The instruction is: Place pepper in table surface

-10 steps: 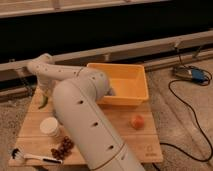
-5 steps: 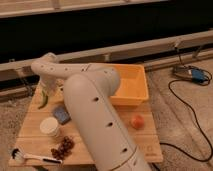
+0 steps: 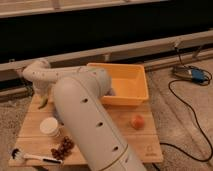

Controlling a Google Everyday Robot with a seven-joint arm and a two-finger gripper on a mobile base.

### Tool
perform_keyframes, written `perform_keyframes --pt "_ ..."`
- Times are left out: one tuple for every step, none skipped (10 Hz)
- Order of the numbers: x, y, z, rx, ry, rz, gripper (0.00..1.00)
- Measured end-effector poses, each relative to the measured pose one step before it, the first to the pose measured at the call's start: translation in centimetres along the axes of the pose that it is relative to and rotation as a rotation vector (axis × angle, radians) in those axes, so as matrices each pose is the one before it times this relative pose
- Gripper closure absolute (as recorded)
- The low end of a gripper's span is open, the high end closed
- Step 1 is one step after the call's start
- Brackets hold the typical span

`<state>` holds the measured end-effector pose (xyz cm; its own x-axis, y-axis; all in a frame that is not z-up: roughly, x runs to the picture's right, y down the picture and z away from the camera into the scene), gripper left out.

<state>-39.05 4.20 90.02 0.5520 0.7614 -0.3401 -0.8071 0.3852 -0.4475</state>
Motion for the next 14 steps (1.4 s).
perform_keyframes --pt "-0.704 0.586 0.511 -0.00317 0.00163 0.00185 0.36" --pt "-0.417 -0.073 0.285 0.00039 0.00263 0.00629 0.36" --pt "-0.332 -0.382 0.318 -0.00084 0.004 0.0118 0.36" --pt "-0.145 -0.336 0.305 -0.00222 0.00284 0.00985 0.36" --pt "-0.157 -0.24 0.286 -0.00186 0.00135 0.00985 0.36" --pt "-0.03 -0.327 0.433 0.0018 0.00565 0.00919 0.36" --pt "-0.121 -0.308 0.442 0.00408 0.00488 0.0092 0.36" --pt "0.105 -0.244 0.44 0.00748 0.00786 0.00408 0.36" --pt "-0.045 0.074 0.199 0.00479 0.00283 -0.00028 0.36" --pt "0.128 0.153 0.462 0.00837 0.00919 -0.00285 0.36" --pt "-0.105 0.321 0.168 0.0033 0.00138 -0.00435 0.36" --pt "0.186 -0.052 0.396 0.00965 0.01178 -0.00305 0.37" --pt "0.057 0.158 0.311 0.00613 0.00746 -0.00786 0.45" --pt "0.083 0.005 0.205 0.00472 0.00756 -0.00491 0.54"
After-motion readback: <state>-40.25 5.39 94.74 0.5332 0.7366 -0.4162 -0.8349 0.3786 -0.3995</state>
